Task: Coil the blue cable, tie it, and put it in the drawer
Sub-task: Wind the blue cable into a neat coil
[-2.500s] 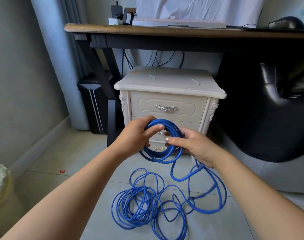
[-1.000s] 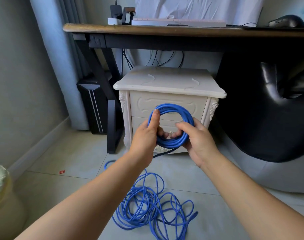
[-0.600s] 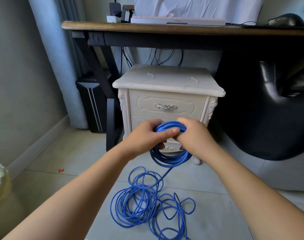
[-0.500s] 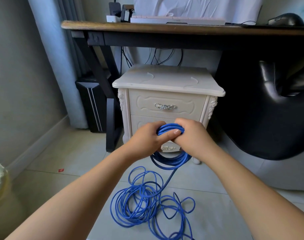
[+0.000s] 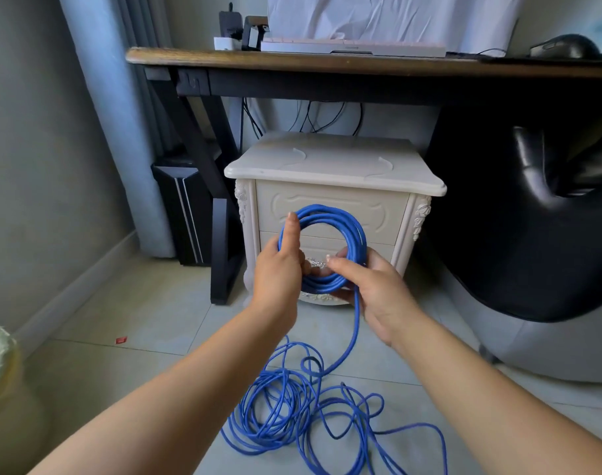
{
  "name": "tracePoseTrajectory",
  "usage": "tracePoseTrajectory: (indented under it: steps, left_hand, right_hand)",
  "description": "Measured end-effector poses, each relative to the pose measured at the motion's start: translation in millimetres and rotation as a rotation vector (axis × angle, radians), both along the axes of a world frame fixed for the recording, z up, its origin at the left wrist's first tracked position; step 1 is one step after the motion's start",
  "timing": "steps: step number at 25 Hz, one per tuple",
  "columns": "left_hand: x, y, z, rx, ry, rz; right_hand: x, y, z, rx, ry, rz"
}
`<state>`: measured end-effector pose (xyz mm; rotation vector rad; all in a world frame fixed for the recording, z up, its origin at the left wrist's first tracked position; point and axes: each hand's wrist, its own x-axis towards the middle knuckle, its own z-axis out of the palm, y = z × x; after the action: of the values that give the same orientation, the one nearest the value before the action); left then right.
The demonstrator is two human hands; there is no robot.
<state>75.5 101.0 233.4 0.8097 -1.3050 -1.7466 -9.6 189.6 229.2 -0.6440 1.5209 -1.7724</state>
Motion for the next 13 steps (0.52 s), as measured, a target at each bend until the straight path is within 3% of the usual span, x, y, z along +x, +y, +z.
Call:
tracePoseTrajectory:
  steps: [4,9,13]
  left_hand:
    - [-1,10,0,-0.113,-0.208,-0.117]
    - [12,-4,5,-0.164,-0.110,-0.416]
    - [15,-10,7,-0.327,-0.164,-0.455]
  right_hand:
    - [-7,-4,3,-0.078,-0.008,-0.275]
    - [-24,8,14,0.168,0.392,-0.270]
    - [-32,13,22,0.318,0.594,-0.242]
